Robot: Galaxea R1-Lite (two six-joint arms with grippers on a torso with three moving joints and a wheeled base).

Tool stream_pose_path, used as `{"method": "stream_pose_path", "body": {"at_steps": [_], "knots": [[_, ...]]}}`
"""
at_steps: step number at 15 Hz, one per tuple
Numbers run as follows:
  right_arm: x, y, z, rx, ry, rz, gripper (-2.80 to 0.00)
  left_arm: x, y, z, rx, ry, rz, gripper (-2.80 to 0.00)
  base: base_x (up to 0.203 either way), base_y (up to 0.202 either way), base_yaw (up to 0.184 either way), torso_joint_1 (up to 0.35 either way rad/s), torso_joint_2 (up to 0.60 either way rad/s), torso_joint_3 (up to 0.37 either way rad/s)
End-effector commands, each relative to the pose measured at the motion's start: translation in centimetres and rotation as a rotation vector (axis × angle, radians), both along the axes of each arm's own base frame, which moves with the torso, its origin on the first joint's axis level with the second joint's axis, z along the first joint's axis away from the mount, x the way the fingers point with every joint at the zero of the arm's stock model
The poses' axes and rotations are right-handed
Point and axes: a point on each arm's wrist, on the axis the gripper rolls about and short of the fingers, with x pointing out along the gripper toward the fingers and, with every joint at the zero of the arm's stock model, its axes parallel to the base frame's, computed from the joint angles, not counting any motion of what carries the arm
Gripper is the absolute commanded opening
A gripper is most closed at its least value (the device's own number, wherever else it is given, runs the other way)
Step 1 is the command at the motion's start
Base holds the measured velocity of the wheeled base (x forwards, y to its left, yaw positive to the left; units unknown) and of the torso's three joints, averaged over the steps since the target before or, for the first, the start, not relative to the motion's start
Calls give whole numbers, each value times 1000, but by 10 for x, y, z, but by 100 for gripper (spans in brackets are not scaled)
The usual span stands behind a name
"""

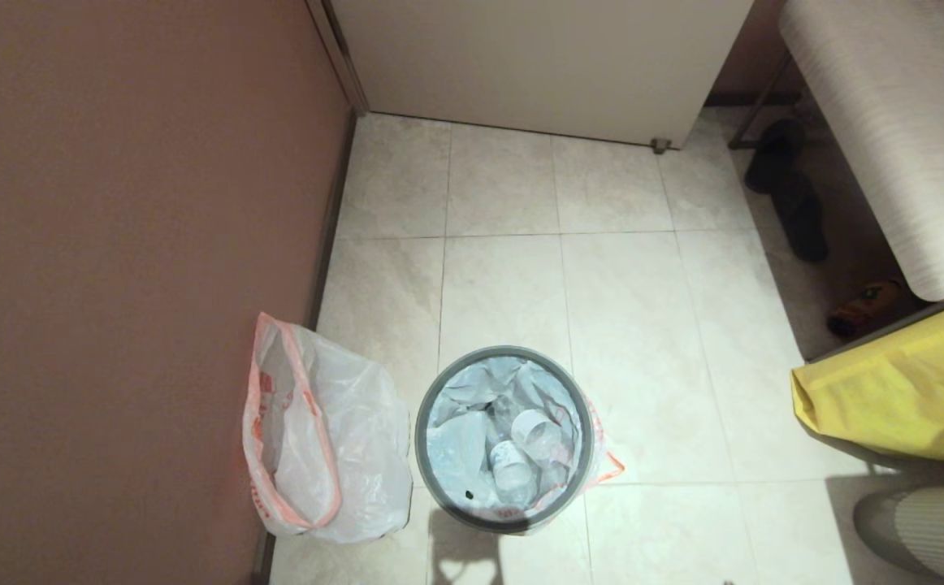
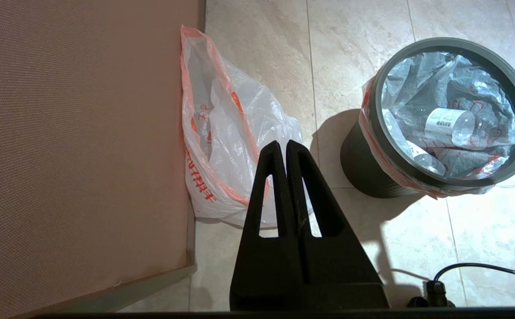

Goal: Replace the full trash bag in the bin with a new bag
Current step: Place the trash can ring on the floor

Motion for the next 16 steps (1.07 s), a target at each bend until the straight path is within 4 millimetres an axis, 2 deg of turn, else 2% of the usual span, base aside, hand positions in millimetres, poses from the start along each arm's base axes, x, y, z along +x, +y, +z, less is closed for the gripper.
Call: {"method": "stream_pose_path", "body": {"at_steps": [1,9,13,16], "knots": [[0,0,0,0,0,1,-280,0,0,0,-1,-1,1,-280,0,0,0,0,0,0],[0,0,2,-38,-9,1,-280,0,0,0,-1,-1,0,-280,0,0,0,0,0,0],[-6,0,23,-63,-27,8,-280,0,0,0,-1,-1,0,-280,0,0,0,0,0,0],[-8,0,47,-63,-2,4,-280,0,0,0,-1,-1,1,-280,0,0,0,0,0,0]]}}
